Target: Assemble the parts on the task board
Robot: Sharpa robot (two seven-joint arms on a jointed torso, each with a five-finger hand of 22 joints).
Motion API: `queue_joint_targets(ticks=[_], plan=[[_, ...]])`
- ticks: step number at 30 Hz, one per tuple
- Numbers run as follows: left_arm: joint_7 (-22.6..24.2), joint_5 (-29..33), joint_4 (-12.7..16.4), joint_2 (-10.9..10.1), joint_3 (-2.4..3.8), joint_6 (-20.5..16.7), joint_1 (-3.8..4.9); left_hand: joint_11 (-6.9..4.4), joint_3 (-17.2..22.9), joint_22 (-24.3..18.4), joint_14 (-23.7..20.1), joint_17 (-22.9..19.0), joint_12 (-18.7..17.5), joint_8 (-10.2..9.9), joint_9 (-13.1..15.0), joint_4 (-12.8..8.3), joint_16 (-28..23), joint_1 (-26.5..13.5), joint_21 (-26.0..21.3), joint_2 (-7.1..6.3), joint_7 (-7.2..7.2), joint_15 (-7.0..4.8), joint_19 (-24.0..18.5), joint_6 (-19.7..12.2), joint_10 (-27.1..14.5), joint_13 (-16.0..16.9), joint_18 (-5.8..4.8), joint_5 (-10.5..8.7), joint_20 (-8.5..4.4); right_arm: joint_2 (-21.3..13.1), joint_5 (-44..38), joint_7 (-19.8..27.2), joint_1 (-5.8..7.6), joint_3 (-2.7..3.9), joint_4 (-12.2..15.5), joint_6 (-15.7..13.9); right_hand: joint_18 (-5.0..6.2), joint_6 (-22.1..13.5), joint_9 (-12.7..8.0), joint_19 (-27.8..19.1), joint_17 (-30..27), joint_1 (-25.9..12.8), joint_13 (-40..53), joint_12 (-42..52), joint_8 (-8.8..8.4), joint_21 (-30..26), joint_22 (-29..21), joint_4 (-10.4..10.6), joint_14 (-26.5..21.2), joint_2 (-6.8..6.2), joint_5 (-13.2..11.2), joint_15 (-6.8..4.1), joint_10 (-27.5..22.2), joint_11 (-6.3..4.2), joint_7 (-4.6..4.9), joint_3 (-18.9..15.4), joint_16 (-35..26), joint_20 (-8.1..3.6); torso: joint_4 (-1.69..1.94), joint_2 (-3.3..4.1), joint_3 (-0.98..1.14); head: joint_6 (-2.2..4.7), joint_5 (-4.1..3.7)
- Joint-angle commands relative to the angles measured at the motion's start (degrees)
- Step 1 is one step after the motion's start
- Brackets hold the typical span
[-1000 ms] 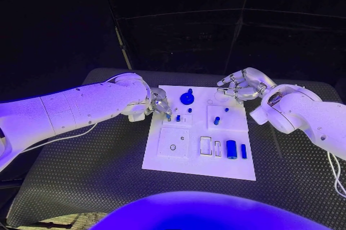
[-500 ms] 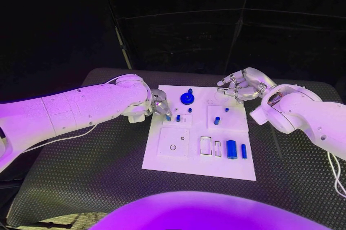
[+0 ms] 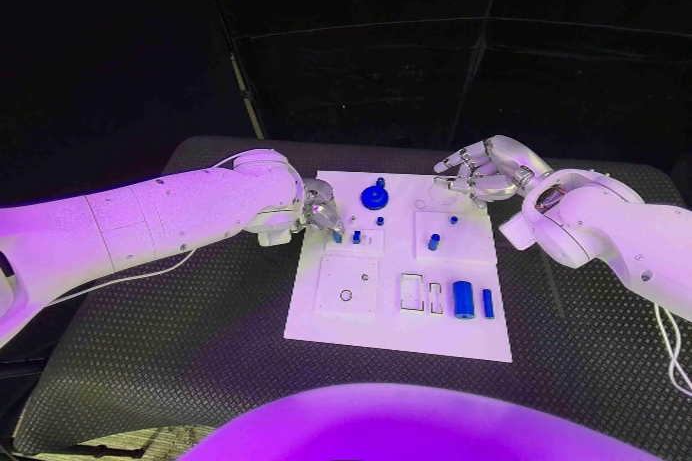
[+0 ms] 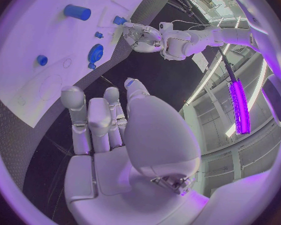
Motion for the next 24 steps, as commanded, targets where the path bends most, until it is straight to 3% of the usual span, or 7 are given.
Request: queue_joint_targets(ticks=[1, 17, 24], plan=[[-0.28, -0.25, 0.18, -0.1, -0.08, -0.29, -0.1, -0.81, 3.09, 4.94, 5.97, 15.09, 0.3, -0.08, -0.03, -3.49, 0.18, 0.83, 0.24, 0.35, -0.49, -0.52, 0.51, -0.23, 1.28, -0.02, 0.02, 0.14, 0.0, 0.05, 0.17, 0.45, 0.06, 0.03, 0.04, 0.1, 0.79, -0.37, -0.04, -0.31, 0.08, -0.5, 0.04, 0.32, 0.25, -0.38, -0.07, 0.34, 0.16, 0.15, 0.3, 0.04, -0.23, -0.11, 0.07, 0.08, -0.27, 0.09, 0.0, 0.02, 0.01, 0.01, 0.0], [0.23, -0.28, 4.13, -2.57, -0.07, -6.85, -1.03, -1.05, 2.42, 5.65, 5.97, 15.09, 0.52, 0.24, -0.03, -4.12, 0.18, 2.01, 0.94, 0.35, -0.73, -0.7, 1.04, -0.04, 1.7, 0.22, -0.19, 0.31, -0.15, 0.04, 0.17, 0.54, -0.12, 0.03, -0.03, 0.16, 0.79, -0.37, -0.04, -0.31, 0.08, -0.5, 0.04, 0.32, 0.25, -0.38, -0.07, 0.34, 0.16, 0.15, 0.3, 0.04, -0.23, -0.11, 0.07, 0.08, -0.27, 0.09, 0.03, -0.03, -0.01, 0.01, 0.11], [0.31, -0.28, 4.28, -2.73, -0.07, -8.02, -1.31, -1.08, 2.37, 5.7, 5.97, 15.09, 0.52, 0.29, -0.04, -4.27, 0.18, 2.24, 0.98, 0.19, -0.76, -0.73, 1.08, 0.0, 1.76, 0.22, -0.2, 0.32, -0.18, 0.12, 0.17, 0.58, -0.16, 0.03, -0.11, 0.21, 0.79, -0.37, -0.04, -0.31, 0.08, -0.5, 0.04, 0.32, 0.25, -0.38, -0.07, 0.34, 0.16, 0.15, 0.3, 0.04, -0.23, -0.11, 0.07, 0.08, -0.27, 0.09, 0.01, -0.03, 0.02, 0.01, 0.17]])
